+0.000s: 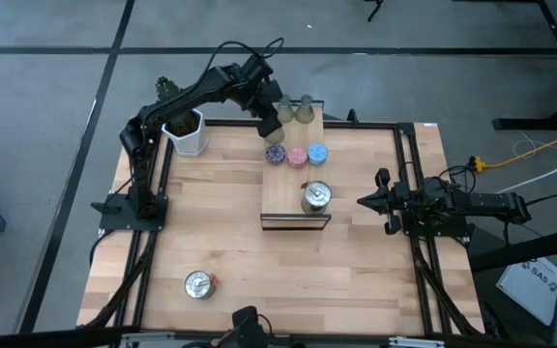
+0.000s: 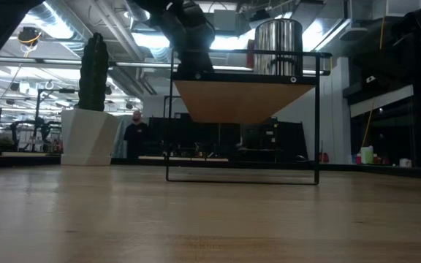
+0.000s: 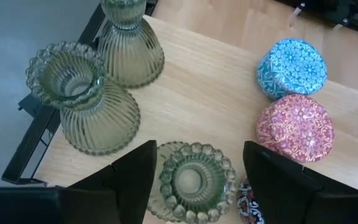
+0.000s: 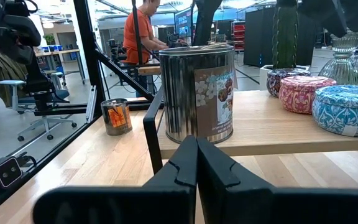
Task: Pick & Place candle stick holders
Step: Put the transparent candle holder on the shelf
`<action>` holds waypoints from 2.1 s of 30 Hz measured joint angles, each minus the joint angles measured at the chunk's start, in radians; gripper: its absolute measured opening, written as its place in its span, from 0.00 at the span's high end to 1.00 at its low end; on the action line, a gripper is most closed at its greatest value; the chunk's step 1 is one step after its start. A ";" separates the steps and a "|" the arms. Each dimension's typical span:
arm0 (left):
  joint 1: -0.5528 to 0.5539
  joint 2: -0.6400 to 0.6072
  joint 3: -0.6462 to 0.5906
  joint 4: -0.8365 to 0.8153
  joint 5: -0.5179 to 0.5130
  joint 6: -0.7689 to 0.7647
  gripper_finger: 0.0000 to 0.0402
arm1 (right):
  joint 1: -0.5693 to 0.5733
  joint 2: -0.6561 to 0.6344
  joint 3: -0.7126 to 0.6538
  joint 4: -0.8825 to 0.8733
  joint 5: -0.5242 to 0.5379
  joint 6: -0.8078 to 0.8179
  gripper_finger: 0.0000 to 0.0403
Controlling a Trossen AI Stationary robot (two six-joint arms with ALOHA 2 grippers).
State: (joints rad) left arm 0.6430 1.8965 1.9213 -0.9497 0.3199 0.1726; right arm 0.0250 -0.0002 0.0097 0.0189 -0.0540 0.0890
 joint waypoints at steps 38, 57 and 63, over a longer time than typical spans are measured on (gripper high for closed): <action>0.024 -0.076 -0.147 -0.110 -0.055 0.077 0.71 | 0.000 0.000 0.000 0.000 0.000 0.000 0.99; 0.008 -0.076 -0.208 0.010 -0.056 0.077 0.95 | 0.000 0.000 0.000 0.000 0.000 0.000 0.99; 0.005 -0.076 -0.208 0.011 -0.057 0.077 0.99 | 0.000 0.000 0.000 0.000 0.000 0.000 0.99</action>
State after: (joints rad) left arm 0.6483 1.8210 1.7138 -0.9388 0.2630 0.2493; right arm 0.0254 -0.0002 0.0097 0.0189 -0.0544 0.0891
